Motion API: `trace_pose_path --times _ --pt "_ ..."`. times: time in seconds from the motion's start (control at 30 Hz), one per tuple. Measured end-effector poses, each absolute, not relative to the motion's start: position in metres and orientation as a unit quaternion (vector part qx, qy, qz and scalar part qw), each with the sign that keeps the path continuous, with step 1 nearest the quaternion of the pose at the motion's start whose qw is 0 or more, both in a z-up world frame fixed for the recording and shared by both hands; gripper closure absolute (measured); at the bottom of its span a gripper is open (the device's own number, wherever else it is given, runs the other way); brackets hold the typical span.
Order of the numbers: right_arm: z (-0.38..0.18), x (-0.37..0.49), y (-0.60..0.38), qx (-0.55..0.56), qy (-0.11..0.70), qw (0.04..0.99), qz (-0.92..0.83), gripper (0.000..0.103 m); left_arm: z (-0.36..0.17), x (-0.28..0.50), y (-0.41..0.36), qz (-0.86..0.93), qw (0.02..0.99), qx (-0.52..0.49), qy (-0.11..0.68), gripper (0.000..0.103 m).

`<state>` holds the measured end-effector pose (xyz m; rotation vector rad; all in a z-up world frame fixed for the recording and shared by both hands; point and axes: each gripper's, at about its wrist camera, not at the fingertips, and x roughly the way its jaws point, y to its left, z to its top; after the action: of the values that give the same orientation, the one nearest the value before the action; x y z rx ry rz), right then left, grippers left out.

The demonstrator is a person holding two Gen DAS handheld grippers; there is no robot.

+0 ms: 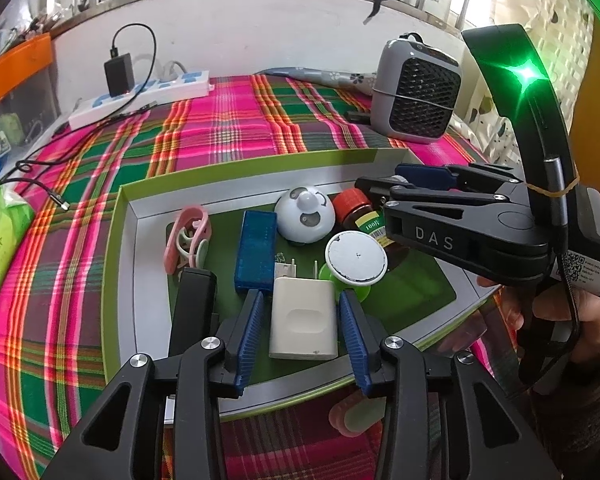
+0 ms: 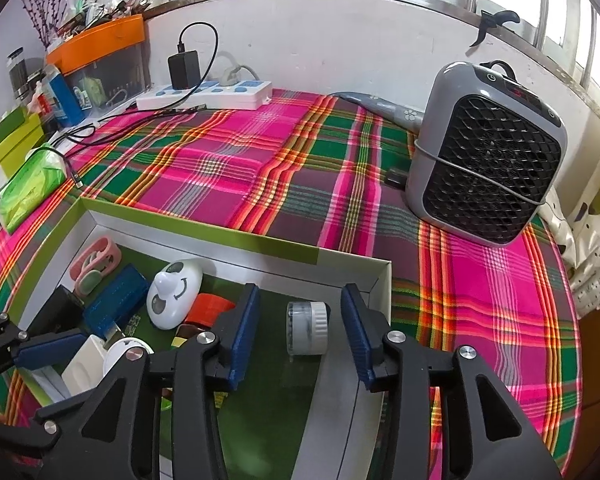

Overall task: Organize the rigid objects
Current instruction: 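Open the left tool to release the charger while the right tool releases the jar in the box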

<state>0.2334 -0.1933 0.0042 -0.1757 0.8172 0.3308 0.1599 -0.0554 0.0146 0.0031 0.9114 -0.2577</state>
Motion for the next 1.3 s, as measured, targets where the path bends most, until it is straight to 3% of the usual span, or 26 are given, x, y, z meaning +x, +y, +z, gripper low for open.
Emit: trace_pose_path --times 1.3 --pt "0.031 0.188 -0.212 -0.043 0.353 0.922 0.155 0.055 0.033 0.122 -0.054 -0.124 0.899 0.006 0.421 0.064"
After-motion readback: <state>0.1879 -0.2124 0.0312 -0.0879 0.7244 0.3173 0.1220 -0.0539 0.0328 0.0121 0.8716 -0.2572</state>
